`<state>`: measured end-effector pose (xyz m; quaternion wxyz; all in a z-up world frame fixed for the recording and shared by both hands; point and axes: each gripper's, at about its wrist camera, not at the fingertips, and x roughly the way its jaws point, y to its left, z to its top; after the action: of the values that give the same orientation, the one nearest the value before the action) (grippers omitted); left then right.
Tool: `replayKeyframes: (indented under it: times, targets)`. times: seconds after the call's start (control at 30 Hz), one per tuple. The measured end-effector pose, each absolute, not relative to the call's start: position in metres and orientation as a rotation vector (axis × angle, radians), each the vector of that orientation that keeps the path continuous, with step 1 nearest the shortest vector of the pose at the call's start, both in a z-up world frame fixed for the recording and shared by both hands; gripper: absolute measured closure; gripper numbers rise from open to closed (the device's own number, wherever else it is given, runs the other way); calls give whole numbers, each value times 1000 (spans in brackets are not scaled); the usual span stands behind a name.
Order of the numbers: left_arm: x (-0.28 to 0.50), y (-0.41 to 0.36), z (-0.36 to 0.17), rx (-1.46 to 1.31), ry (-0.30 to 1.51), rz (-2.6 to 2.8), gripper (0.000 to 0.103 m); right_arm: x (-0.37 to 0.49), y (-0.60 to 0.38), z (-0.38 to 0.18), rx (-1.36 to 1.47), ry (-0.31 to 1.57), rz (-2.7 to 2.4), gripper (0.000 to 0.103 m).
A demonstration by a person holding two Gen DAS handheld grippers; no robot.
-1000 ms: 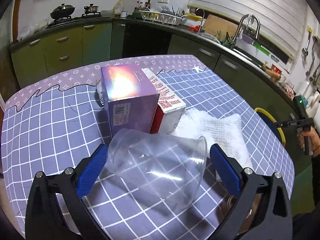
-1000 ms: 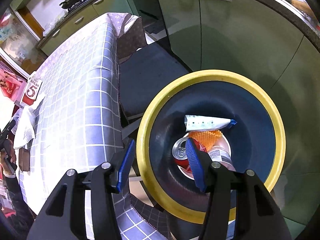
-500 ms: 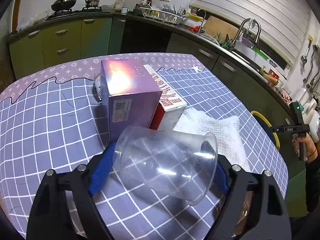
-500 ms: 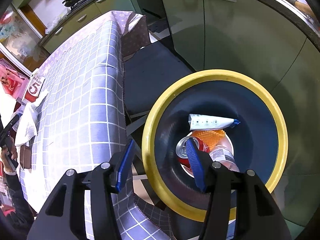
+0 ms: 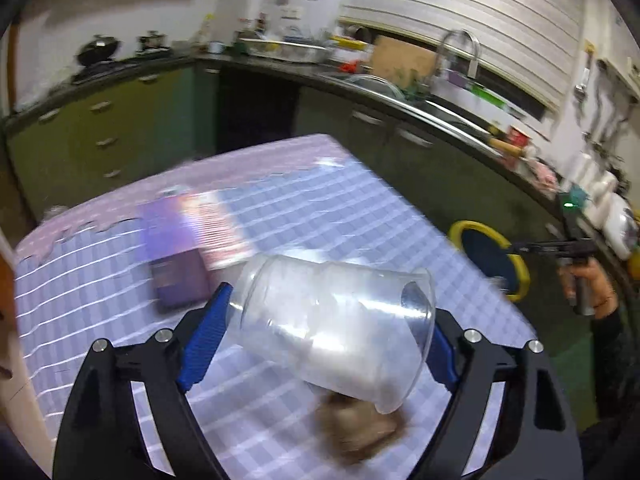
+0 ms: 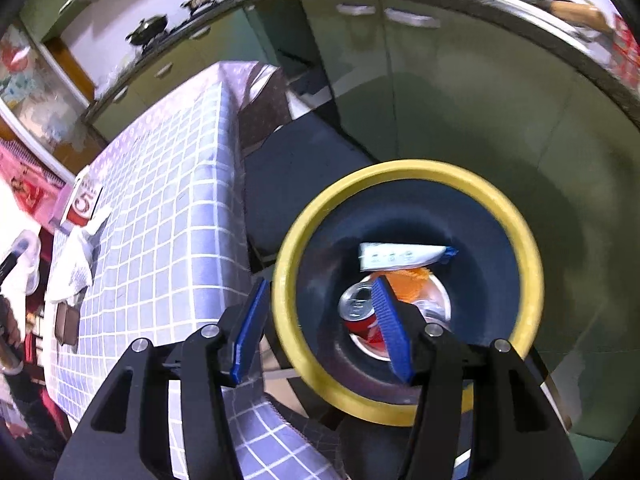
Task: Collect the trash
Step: 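Carry the plastic cup over the yellow bin and open the left tool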
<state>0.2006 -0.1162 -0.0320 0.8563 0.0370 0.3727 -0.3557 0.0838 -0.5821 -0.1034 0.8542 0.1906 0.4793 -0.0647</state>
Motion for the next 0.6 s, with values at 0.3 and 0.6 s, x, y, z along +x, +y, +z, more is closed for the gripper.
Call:
replayKeyframes:
  times: [0.3, 0.6]
  targets:
    - [177, -313, -23, 187, 962, -1098, 22, 12, -625, -77, 358, 909, -308, 49]
    - [156, -510, -74, 369, 1093, -1207, 22, -72, -667, -72, 430, 856, -419, 48]
